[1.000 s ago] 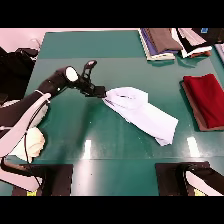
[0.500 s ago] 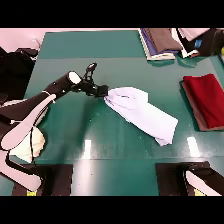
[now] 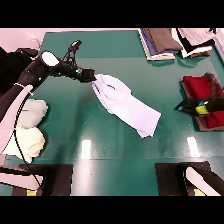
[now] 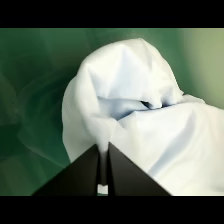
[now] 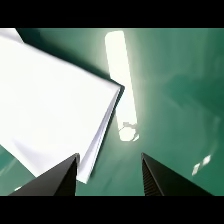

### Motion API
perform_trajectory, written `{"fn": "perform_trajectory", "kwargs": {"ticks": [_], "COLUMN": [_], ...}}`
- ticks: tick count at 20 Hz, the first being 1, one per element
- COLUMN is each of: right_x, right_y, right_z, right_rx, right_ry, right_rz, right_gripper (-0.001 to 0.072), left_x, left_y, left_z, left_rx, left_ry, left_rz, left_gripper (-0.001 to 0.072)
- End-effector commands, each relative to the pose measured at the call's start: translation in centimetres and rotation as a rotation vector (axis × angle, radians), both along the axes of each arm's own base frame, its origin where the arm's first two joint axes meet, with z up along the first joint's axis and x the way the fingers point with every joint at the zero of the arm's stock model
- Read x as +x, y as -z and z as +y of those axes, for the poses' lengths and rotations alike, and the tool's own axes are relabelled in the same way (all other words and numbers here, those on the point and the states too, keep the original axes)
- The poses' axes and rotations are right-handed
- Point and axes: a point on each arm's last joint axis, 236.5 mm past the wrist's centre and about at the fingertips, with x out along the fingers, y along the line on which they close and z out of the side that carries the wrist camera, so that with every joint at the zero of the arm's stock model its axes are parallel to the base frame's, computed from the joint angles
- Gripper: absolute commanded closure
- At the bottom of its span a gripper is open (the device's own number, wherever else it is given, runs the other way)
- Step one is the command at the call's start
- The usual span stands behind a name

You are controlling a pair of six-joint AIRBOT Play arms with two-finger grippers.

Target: Fold the shirts.

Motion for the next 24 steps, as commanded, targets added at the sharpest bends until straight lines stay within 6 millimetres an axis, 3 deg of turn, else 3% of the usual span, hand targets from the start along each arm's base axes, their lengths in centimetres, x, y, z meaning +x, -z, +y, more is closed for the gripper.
{"fn": "perform_trajectory", "kwargs": {"ticks": [1, 4, 7, 8, 9, 10, 11, 13, 16, 17, 19, 21, 22, 24], "right_x": [-0.1, 1.7, 4.1, 5.0, 5.9, 6.6, 7.4, 8.8, 9.4, 8.8, 6.8, 4.5, 3.5, 2.3], "right_y": [6.0, 9.0, 10.3, 10.3, 10.1, 9.5, 8.4, 3.6, -9.6, -14.1, -22.5, -28.6, -30.8, -33.1], "right_z": [2.7, 5.0, 7.1, 7.7, 8.2, 8.7, 8.7, 7.8, 5.8, 5.5, 5.0, 4.7, 4.7, 5.0], "right_rx": [0.154, 0.133, 0.107, 0.099, 0.09, 0.077, 0.052, -0.027, -0.15, -0.172, -0.216, -0.241, -0.246, -0.235], "right_ry": [0.054, 0.017, -0.047, -0.069, -0.094, -0.129, -0.165, -0.247, -0.312, -0.312, -0.301, -0.264, -0.247, -0.222], "right_rz": [0.069, 0.081, 0.072, 0.062, 0.046, 0.019, -0.016, -0.118, -0.365, -0.456, -0.627, -0.755, -0.804, -0.845], "right_gripper": [0.0256, 0.0258, 0.027, 0.0368, 0.0552, 0.069, 0.069, 0.0691, 0.0691, 0.0691, 0.0691, 0.0692, 0.0692, 0.0692], "left_x": [-0.2, -0.4, -0.4, -0.5, -0.5, -0.5, -0.4, -0.6, -2.8, -4.6, -8.5, -11.9, -13.1, -13.7], "left_y": [-0.4, -0.3, -0.3, -0.3, -0.4, -0.7, -1.8, -6.7, -19.0, -23.5, -30.6, -34.6, -35.5, -34.3], "left_z": [0.6, 0.6, 0.6, 0.5, 0.5, 0.6, 0.7, 1.7, 4.5, 5.2, 6.2, 7.1, 7.3, 7.2], "left_rx": [0.019, 0.02, 0.02, 0.02, 0.02, 0.018, 0.014, 0.045, 0.119, 0.113, 0.075, 0.051, 0.047, 0.068], "left_ry": [0.011, 0.015, 0.017, 0.017, 0.017, 0.016, 0.011, 0.006, -0.009, -0.02, -0.039, -0.051, -0.051, -0.024], "left_rz": [-0.007, -0.002, 0.001, 0.002, 0.001, -0.007, -0.033, -0.162, -0.451, -0.547, -0.703, -0.798, -0.818, -0.775], "left_gripper": [0.068, 0.068, 0.068, 0.068, 0.068, 0.068, 0.0681, 0.068, 0.0681, 0.0681, 0.0681, 0.068, 0.0681, 0.068]}}
